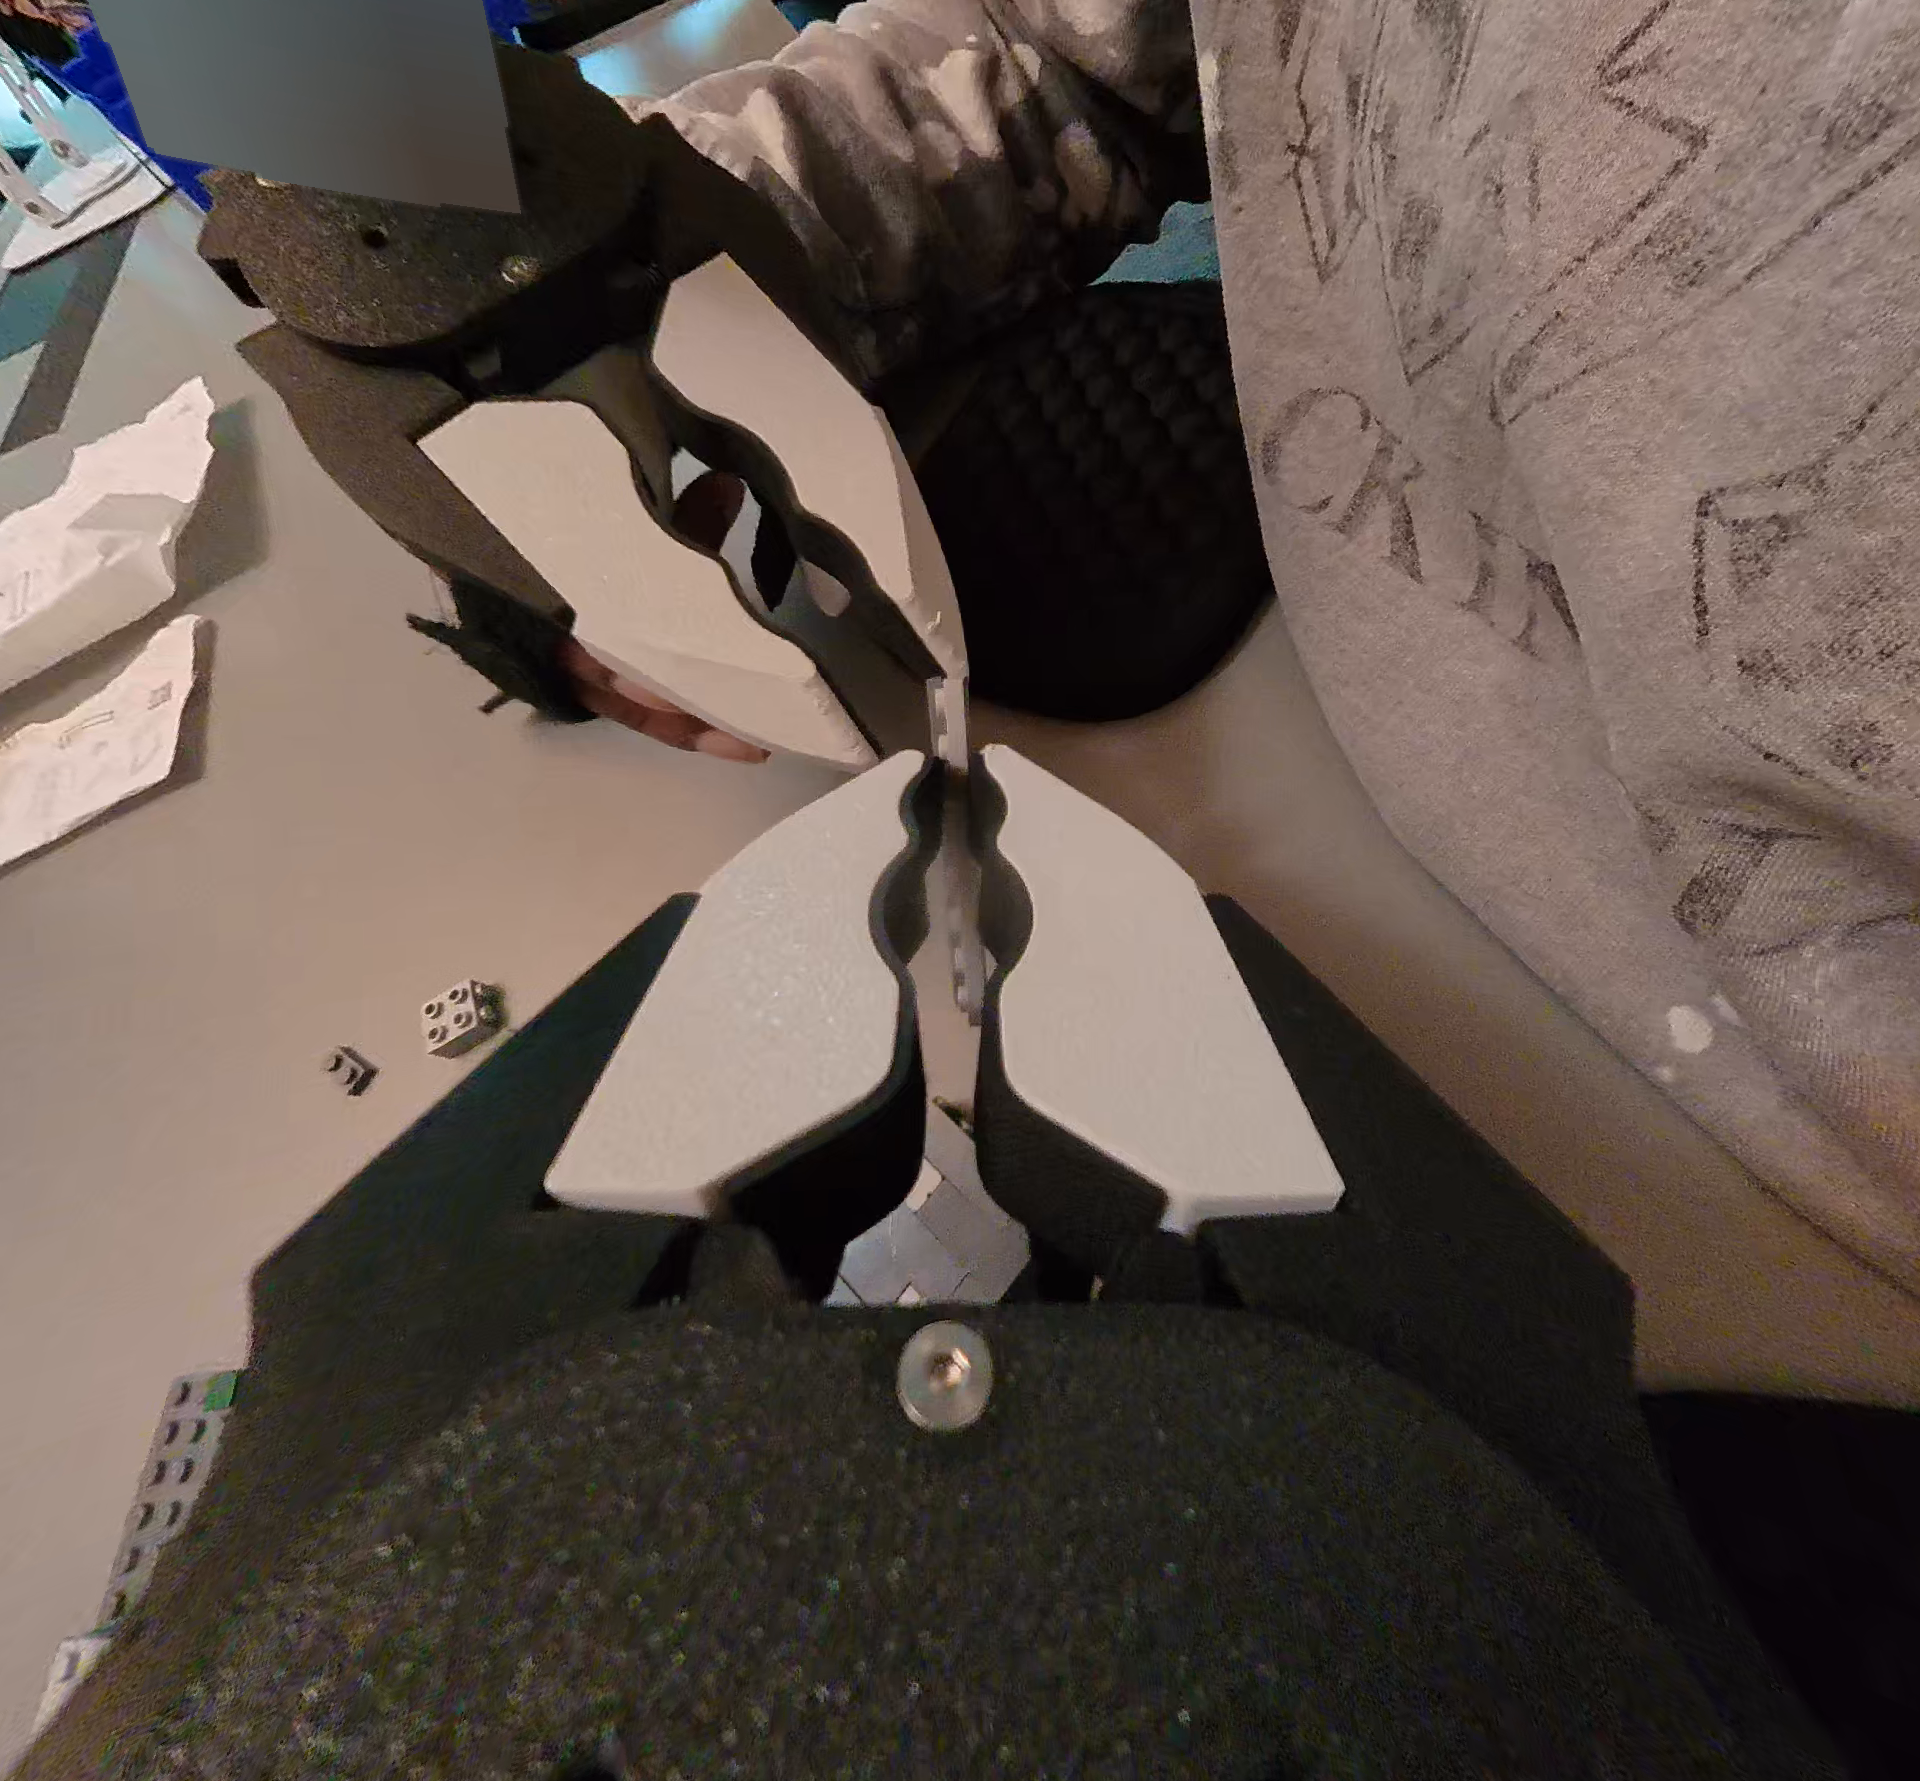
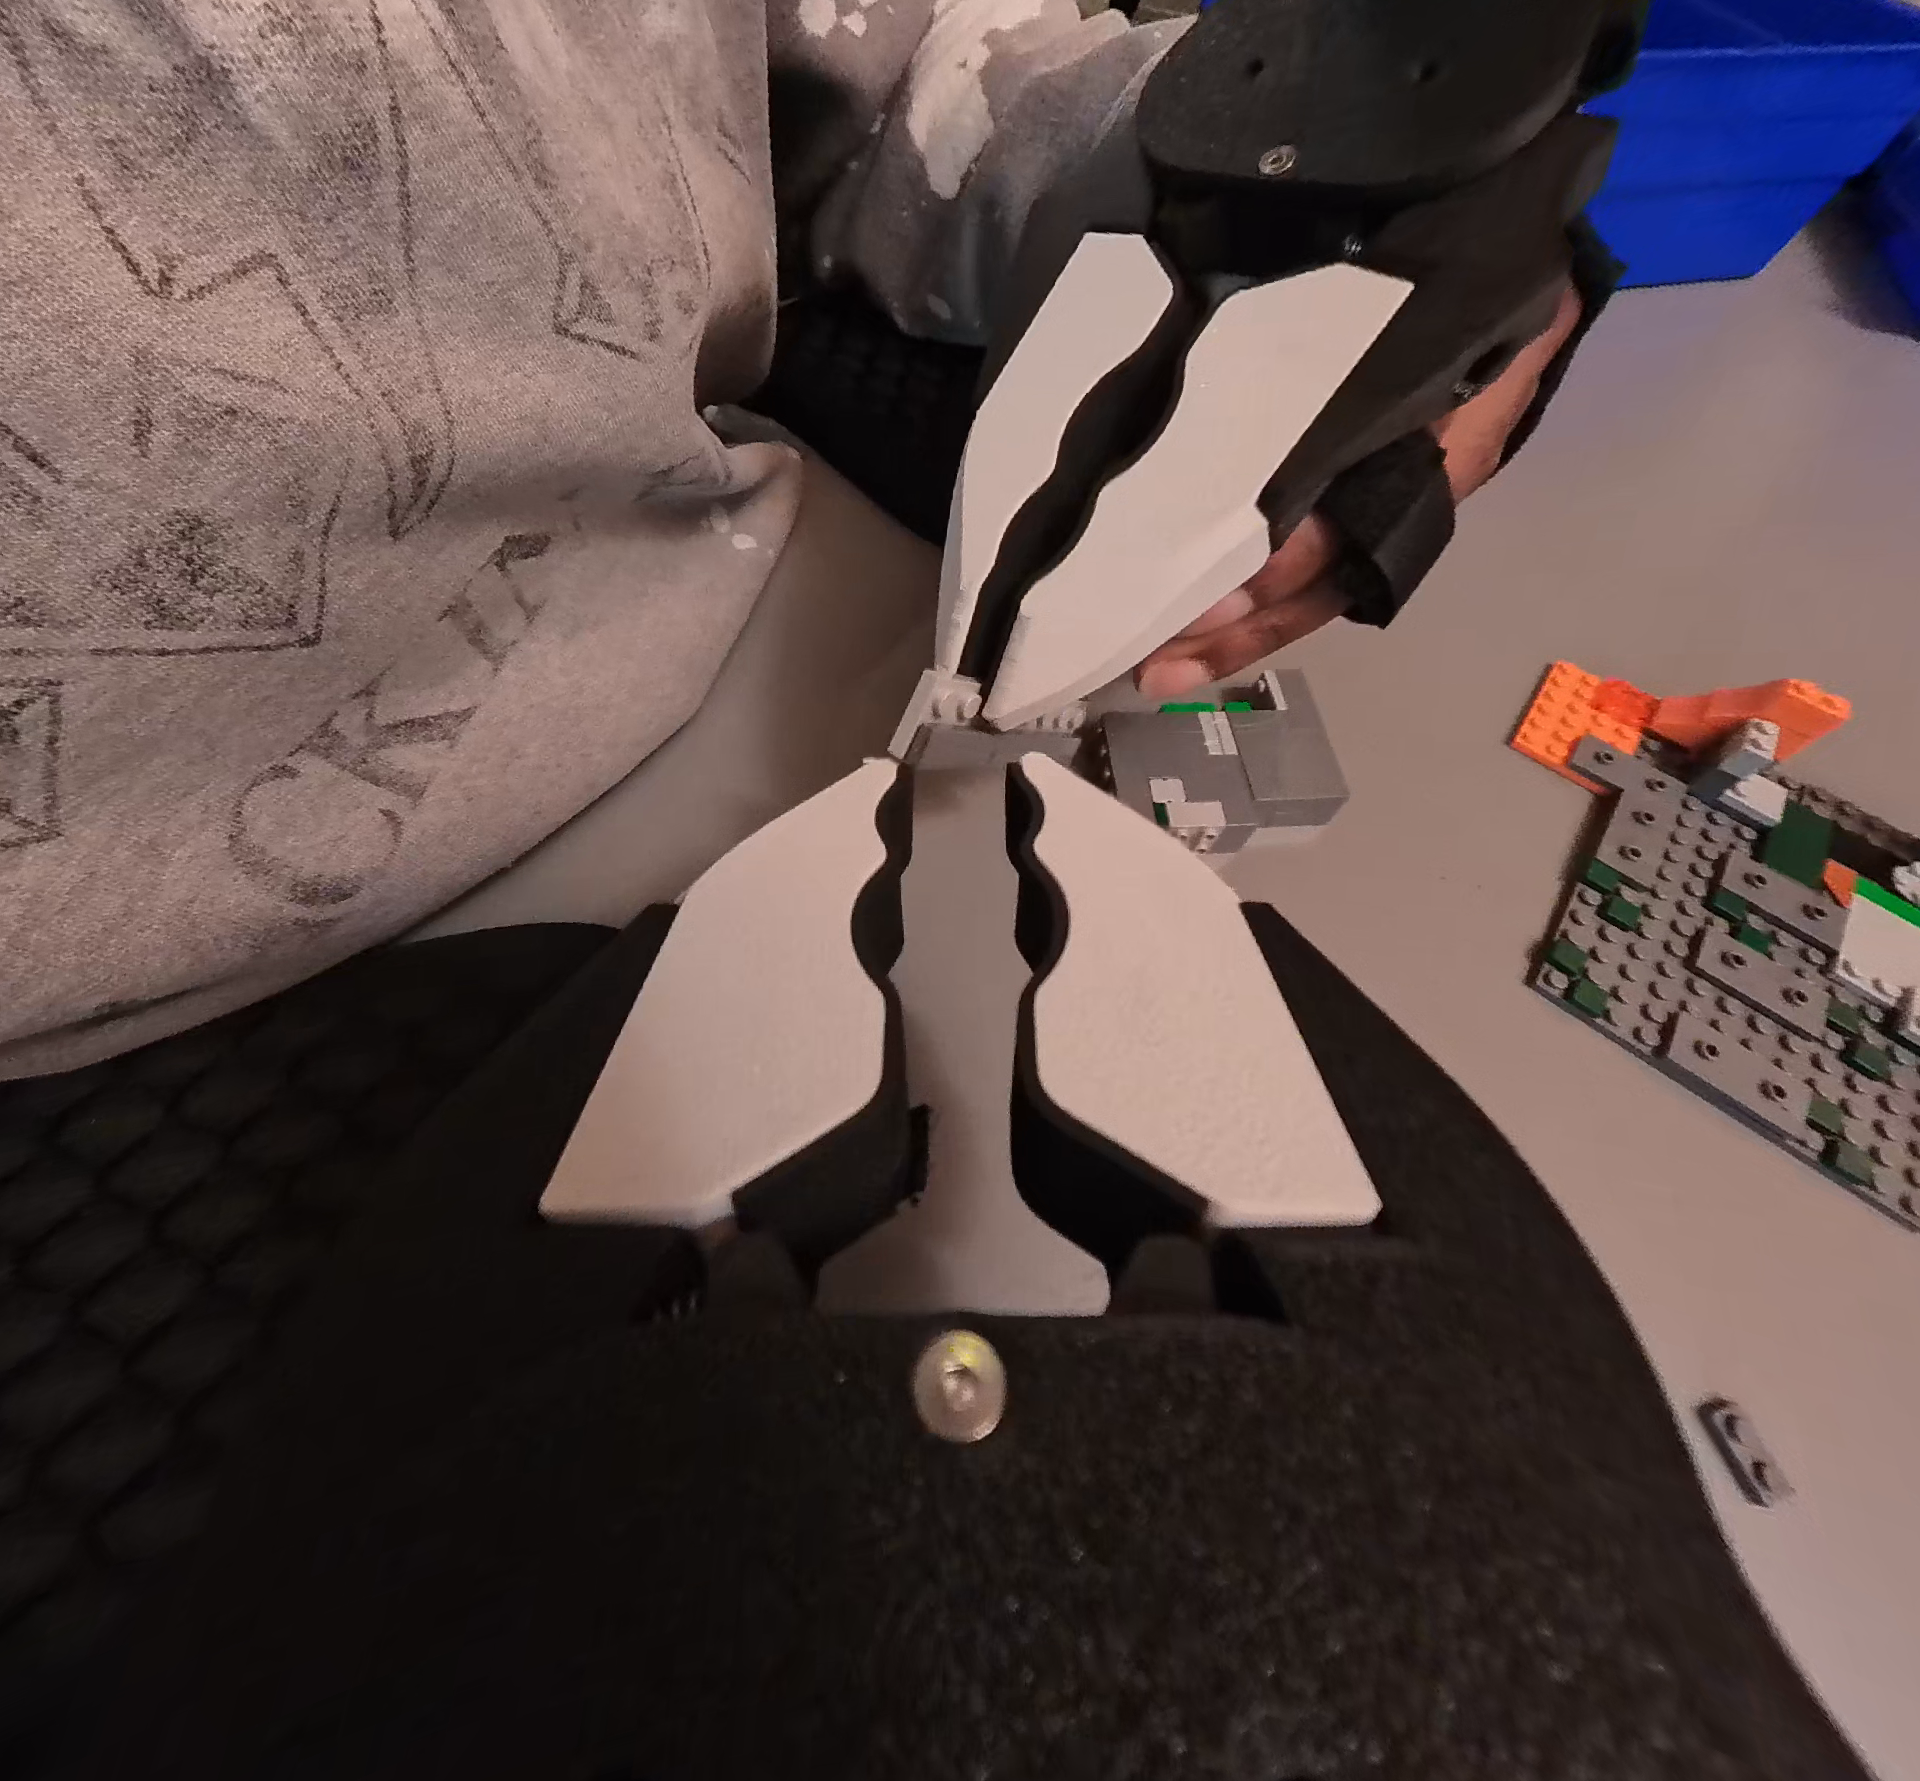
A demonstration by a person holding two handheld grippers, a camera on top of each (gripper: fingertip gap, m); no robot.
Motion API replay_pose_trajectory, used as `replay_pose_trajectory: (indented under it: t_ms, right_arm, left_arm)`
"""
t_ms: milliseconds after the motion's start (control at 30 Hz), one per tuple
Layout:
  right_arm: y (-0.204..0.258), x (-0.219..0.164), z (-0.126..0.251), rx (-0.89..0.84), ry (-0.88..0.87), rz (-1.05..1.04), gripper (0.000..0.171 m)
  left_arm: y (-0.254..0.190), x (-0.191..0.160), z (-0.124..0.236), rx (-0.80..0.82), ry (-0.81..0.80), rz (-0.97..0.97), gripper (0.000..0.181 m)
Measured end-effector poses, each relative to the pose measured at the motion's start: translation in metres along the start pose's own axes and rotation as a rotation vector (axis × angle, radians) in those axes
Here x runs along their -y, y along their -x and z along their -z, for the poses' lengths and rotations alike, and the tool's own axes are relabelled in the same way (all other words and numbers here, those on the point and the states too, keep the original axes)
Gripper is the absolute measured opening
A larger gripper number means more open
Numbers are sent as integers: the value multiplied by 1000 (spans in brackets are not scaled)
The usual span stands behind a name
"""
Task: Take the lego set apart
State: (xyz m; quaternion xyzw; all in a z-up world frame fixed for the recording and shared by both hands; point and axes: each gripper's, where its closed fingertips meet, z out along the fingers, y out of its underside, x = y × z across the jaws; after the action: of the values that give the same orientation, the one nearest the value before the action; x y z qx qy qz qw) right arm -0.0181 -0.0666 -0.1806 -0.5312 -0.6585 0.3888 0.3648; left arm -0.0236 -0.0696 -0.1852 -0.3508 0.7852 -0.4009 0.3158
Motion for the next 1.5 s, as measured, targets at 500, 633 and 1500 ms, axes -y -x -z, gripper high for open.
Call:
replay_pose_trajectory:
  t_ms: [500, 633, 1500]
  right_arm:
    - [2, -22, -16, -163, 330, 337, 9]
    - [4, -16, -18, -226, 384, 509, 8]
    - [-8, 2, -9, -392, 347, 682, 9]
  left_arm:
    - [-7, -24, -5, -157, 121, 232, 5]
    - [-9, -19, -2, -251, 40, 315, 5]
    - [4, -4, 16, -283, -163, 390, 5]
